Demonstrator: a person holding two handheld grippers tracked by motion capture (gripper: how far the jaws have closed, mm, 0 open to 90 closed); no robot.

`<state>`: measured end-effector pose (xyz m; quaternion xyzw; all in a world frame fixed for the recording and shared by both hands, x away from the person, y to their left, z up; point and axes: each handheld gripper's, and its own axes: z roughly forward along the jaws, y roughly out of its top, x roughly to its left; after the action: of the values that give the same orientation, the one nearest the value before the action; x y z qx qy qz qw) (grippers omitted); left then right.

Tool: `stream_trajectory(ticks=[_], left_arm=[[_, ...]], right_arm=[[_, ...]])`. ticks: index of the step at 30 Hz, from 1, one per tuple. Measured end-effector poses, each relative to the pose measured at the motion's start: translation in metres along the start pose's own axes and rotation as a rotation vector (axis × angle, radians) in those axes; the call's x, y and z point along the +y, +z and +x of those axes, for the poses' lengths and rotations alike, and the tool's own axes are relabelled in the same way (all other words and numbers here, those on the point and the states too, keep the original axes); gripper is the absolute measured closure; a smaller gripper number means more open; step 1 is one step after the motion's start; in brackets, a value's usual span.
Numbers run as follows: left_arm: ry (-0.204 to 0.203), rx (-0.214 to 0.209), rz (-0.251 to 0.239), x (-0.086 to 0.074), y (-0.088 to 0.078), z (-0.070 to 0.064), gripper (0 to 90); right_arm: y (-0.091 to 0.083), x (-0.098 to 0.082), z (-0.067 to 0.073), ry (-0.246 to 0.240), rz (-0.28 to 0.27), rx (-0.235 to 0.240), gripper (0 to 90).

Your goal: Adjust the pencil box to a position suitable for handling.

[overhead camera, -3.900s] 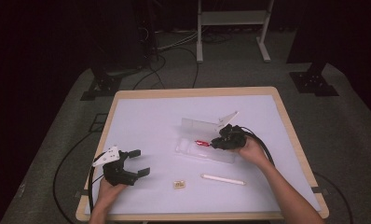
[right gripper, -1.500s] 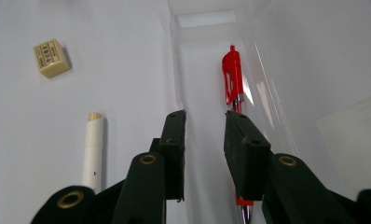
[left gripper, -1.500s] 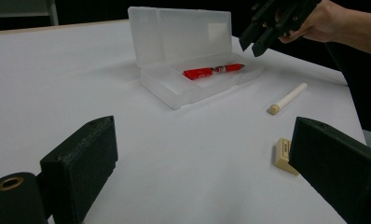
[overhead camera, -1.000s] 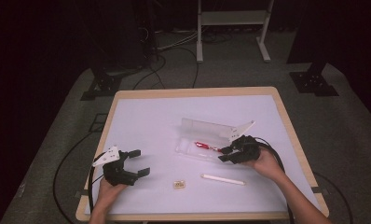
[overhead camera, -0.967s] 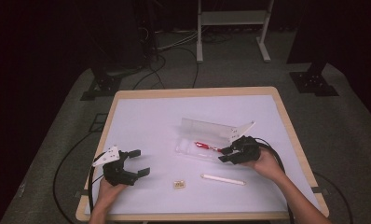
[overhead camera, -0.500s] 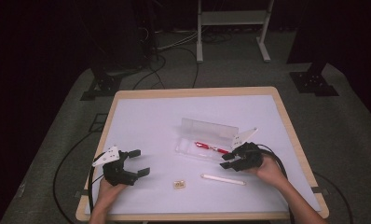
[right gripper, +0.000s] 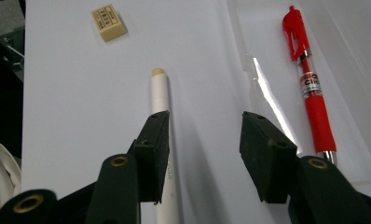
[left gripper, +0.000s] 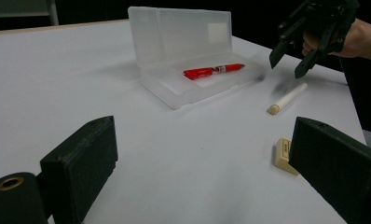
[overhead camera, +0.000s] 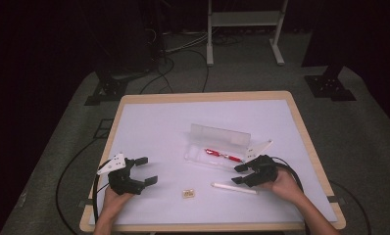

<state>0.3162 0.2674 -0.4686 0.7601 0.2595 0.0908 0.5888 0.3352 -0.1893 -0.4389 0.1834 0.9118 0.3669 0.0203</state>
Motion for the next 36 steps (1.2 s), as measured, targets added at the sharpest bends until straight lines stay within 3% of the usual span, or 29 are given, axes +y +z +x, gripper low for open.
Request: stream_trajectory(ticks=[26, 36], left_arm=[[0.001, 0.0, 0.0, 0.0, 0.0, 0.0, 7.4], [0.001, 0.001, 0.0, 0.0, 0.0, 0.0, 7.4]], right_arm=[[0.006, -0.009, 0.016, -0.02, 0.005, 0.028, 53.2], [0.009, -0.012, 0.019, -0.031, 0.02, 0.038, 60.1]])
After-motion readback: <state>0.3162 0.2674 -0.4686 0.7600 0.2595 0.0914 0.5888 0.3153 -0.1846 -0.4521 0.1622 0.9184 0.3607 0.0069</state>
